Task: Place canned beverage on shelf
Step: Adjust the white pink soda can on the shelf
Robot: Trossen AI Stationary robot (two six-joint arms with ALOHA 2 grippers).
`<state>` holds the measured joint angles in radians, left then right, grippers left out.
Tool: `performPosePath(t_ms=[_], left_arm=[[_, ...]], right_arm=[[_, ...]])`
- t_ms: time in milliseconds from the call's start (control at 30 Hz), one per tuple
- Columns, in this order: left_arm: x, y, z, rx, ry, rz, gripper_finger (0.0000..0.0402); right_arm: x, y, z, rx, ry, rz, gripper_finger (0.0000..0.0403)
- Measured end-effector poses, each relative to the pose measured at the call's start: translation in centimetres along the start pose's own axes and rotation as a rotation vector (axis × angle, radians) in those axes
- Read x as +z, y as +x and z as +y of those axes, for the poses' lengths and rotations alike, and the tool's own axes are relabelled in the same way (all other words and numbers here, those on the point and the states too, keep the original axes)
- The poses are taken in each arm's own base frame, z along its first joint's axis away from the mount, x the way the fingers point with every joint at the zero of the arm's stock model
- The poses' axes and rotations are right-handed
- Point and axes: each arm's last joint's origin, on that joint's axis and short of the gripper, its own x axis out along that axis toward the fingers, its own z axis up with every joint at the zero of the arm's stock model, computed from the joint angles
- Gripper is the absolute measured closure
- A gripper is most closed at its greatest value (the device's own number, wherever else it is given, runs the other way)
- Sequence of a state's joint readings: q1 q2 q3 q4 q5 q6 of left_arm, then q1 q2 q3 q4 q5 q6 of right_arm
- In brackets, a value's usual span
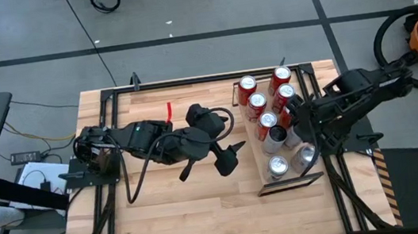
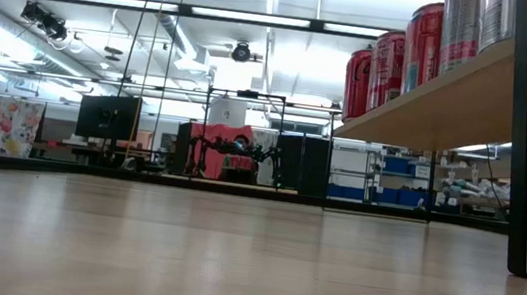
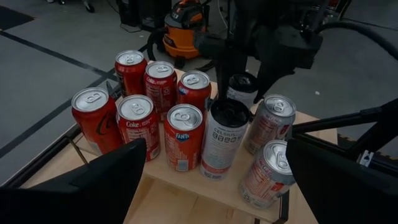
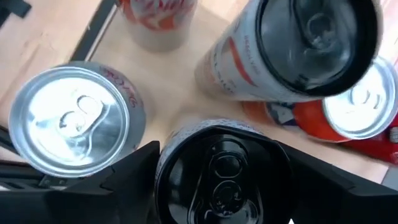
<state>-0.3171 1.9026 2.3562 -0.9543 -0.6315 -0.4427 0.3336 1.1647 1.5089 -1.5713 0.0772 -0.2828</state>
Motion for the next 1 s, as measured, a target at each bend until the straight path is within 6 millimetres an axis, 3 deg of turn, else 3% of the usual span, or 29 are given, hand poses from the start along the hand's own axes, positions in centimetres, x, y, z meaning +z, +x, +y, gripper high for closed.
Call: performPosePath(t_ms=[433,833,1000], left_arm=[[0.0,0.0,0.0,-0.001,0.018,0.000,0.0004],[0.0,0.0,0.0,-0.001,0.020,0.001,0.0004],[0.0,0.0,0.0,-0.001,0.019,0.001,0.0004]], right_arm=[[-0.1,0.6,0.0,-0.005,0.043,0.028,0.0091],[-0.1,0.6,0.0,-0.024,0.054,0.031,0.0021],[0.0,-0.7,-0.3,-0.067,0.074,-0.011,0.0015]])
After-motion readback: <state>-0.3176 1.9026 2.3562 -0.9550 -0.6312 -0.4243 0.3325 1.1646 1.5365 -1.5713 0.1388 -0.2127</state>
